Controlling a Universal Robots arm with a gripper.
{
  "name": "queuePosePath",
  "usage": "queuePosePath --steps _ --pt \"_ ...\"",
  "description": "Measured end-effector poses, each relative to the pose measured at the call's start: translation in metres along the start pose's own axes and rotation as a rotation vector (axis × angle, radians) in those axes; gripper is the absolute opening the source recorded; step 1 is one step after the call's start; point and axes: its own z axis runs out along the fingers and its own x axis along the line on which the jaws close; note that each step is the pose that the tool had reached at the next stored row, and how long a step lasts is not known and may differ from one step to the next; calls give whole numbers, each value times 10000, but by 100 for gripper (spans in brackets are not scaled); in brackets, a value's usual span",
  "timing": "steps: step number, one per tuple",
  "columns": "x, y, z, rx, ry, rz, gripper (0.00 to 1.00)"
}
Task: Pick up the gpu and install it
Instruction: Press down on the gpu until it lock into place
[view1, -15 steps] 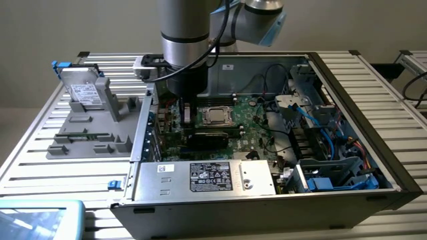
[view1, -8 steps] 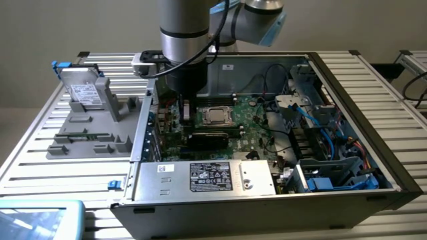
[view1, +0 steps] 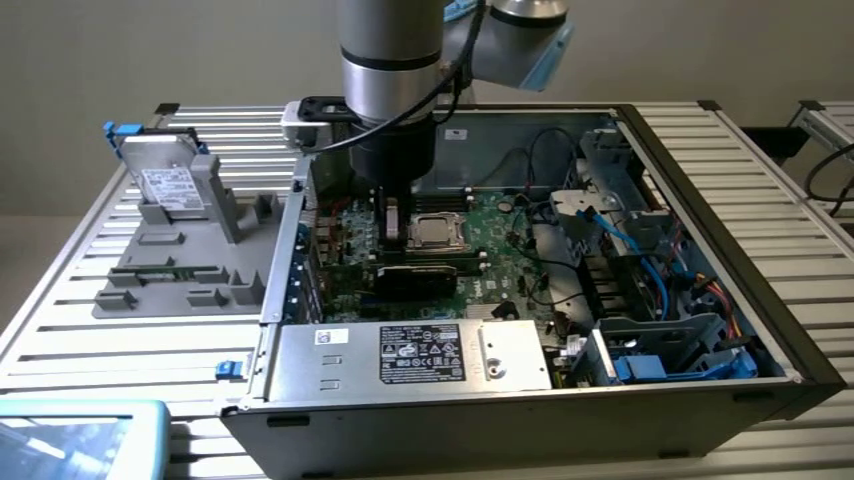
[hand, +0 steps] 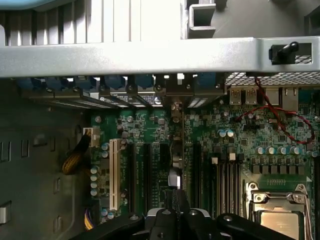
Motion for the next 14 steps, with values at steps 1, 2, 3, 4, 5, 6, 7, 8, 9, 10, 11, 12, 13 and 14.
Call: queuePosePath --steps 1,2,3,4,5,6,7,8,9,10,11,12,13,14 --pt "3 -25 1 0 -38 -1 12" --pt "3 -48 3 -1 -106 -3 12" --pt "3 -58 11 -4 -192 -4 12" --pt "2 -59 21 -5 -262 -5 12" --pt "1 -59 32 -6 -314 -3 12" --pt "0 -59 46 -6 -348 0 12" --pt "-1 -59 61 -8 -371 4 12" --pt "-2 -59 75 -8 -387 10 12" --pt "-3 -60 88 -12 -390 18 12" --pt "-3 -60 102 -16 -390 31 12" --pt "-5 -60 118 -18 -390 39 12" --pt "-5 -60 132 -20 -393 45 12" --pt "-6 -61 143 -21 -404 49 12" --pt "-7 -61 153 -21 -418 54 12"
